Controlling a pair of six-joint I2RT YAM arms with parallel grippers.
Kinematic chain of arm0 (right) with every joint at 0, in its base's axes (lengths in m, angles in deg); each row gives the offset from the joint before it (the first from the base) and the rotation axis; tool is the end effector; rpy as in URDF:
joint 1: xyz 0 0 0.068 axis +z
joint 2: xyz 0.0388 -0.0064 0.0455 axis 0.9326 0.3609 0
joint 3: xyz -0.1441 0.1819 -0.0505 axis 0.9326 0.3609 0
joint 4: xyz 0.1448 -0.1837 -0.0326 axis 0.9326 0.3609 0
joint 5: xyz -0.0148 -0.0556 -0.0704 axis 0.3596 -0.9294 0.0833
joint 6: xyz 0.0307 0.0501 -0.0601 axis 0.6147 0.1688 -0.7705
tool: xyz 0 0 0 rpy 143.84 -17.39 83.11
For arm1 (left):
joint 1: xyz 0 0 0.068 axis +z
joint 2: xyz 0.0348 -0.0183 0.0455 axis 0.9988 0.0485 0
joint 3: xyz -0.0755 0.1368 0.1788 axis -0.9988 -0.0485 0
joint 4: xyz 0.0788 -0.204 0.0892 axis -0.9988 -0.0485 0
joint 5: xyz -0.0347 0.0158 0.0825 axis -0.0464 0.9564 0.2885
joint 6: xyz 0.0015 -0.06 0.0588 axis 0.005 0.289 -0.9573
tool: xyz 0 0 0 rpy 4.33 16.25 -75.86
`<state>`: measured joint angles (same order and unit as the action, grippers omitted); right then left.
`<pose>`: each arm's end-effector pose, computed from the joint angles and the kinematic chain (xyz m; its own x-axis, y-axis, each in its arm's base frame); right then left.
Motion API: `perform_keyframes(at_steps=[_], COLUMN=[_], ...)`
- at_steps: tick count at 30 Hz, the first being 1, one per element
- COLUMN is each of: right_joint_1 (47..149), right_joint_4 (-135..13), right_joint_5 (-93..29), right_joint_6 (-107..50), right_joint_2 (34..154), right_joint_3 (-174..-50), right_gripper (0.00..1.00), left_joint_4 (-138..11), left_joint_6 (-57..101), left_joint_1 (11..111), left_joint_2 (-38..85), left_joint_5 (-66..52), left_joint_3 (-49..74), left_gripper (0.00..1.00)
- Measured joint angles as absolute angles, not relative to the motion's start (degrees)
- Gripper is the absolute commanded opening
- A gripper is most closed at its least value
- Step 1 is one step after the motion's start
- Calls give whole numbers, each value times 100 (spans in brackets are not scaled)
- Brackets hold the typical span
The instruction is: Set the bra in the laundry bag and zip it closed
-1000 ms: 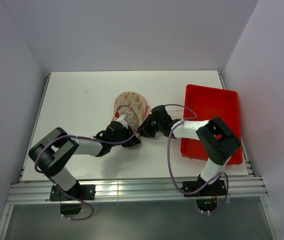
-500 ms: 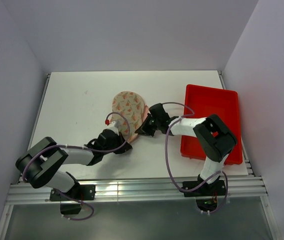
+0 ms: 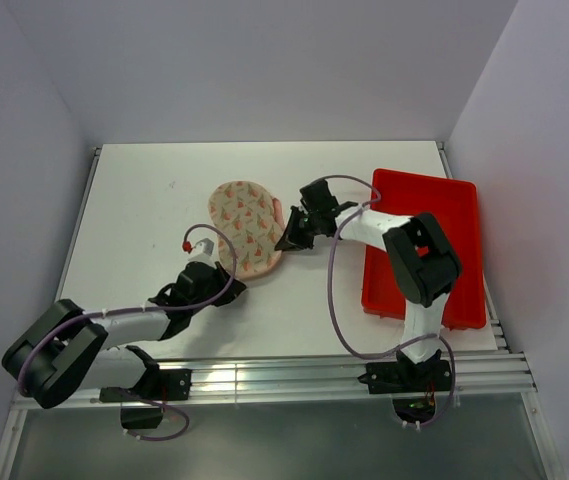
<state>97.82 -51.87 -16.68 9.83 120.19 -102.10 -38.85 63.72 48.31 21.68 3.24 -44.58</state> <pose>0.3175 0.2083 0.1190 -0.9483 0.2246 -0.2241 0.0240 0.7551 0.6552 0.1933 -0.1525 0.0995 -0.7287 -0.4350 -0.5290 0.0370 0.7463 -0.6646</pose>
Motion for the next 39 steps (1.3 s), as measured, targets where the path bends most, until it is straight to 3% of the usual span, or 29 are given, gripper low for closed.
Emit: perform_keyframes(at_steps=[7, 12, 15, 21, 31, 39], right_joint_1=[9762, 9760, 9653, 9511, 9690, 9779], right_joint_4=[-4208, -3760, -3729, -3784, -4441, -5268], right_joint_5=[-1471, -1539, -1821, -2212, -2138, -1981], right_joint_6=[353, 102, -34, -36, 797, 1640], right_joint_2=[12592, 12773, 12775, 12605, 10797, 10699], right_joint_3=[-11441, -12173, -12459, -12376, -9902, -9045], right_gripper=[4, 39, 49, 53, 54, 55], left_joint_4=[-4128, -4136, -4311, -4525, -4114, -3953], left_joint_6=[6462, 6462, 6440, 6337, 6158, 6114], left_joint_1=[5104, 5145, 5045, 4492, 4339, 4260], left_joint_2=[1421, 1318, 1449, 2175, 3550, 3995], left_joint_5=[488, 506, 525, 539, 185, -65], left_joint_3=[-4690, -4716, -4707, -4220, -3020, -2707], left_gripper=[0, 0, 0, 0, 0, 0])
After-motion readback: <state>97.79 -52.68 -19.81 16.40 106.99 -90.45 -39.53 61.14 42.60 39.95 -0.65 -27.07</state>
